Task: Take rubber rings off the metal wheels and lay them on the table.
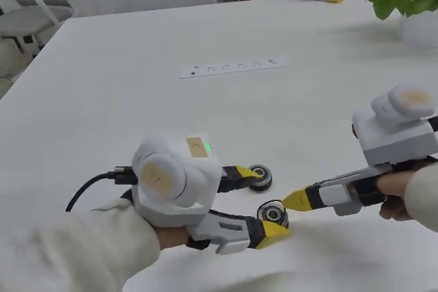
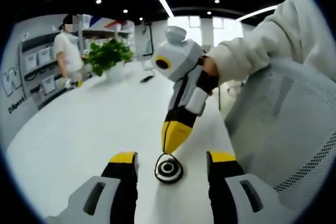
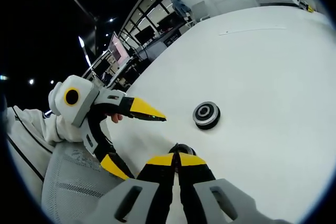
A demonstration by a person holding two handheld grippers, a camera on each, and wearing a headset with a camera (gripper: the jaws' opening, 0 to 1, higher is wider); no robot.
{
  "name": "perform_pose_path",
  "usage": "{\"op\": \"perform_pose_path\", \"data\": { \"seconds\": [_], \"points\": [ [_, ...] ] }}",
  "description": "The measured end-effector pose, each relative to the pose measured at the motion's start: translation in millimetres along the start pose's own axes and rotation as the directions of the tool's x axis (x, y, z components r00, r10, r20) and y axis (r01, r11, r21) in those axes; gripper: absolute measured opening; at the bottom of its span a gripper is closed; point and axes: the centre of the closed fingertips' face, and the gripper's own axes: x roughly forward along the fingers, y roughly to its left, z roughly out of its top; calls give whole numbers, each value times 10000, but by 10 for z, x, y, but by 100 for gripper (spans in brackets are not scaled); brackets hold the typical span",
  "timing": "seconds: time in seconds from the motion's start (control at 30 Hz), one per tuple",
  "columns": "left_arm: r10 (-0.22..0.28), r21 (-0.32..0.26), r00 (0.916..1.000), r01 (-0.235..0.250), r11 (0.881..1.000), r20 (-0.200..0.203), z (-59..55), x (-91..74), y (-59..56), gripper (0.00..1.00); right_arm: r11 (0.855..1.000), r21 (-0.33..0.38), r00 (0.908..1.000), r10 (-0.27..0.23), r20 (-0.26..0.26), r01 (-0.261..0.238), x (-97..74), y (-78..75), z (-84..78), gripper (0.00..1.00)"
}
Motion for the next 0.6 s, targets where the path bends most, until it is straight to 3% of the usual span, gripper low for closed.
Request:
{"op": "perform_pose_path", "data": {
  "seconds": [0.13,0.3,0.6],
  "points": [
    [-149,364,9999,145,9992,88,118,-71,-25,61,10000,-49,9999,-5,130,5,-22,13,39,0],
    [-192,157,9997,189,9997,165,190,-193,-4,67,10000,-69,9998,-14,185,15,-30,20,56,0],
    [347,390,9994,-346,9986,-9,243,-562,106,74,9996,-80,9985,258,475,-255,-30,101,135,0]
  ]
}}
